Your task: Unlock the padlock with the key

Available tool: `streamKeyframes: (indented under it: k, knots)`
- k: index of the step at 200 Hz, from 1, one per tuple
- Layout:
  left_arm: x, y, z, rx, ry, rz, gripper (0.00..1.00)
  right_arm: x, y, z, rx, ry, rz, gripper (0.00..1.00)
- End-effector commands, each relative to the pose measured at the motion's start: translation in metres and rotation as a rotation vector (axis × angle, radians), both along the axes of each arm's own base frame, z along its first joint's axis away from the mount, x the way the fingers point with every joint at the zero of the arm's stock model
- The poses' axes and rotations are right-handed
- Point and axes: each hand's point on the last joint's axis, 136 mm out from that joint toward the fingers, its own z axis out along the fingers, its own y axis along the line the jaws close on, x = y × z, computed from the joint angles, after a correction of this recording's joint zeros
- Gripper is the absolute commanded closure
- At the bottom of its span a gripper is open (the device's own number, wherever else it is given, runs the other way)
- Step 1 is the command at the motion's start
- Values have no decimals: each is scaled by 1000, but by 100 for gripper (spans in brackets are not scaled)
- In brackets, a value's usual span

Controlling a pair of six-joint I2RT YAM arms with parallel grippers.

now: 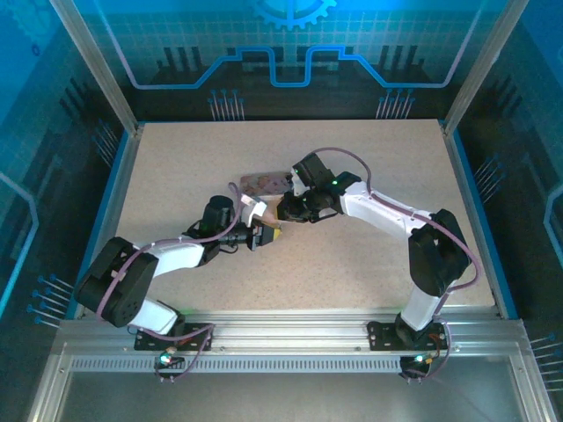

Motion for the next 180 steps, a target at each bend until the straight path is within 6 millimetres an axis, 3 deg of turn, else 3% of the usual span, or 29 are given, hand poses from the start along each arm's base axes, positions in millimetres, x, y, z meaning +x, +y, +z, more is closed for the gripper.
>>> streamKeyframes:
  k: [1,180]
  knots:
    - [2,-4,5,-7,3,-13,100,-2,8,27,67,-65,46,100]
    - [13,7,29,-92,-3,54,100,-5,-2,8,-10,-61,44,100]
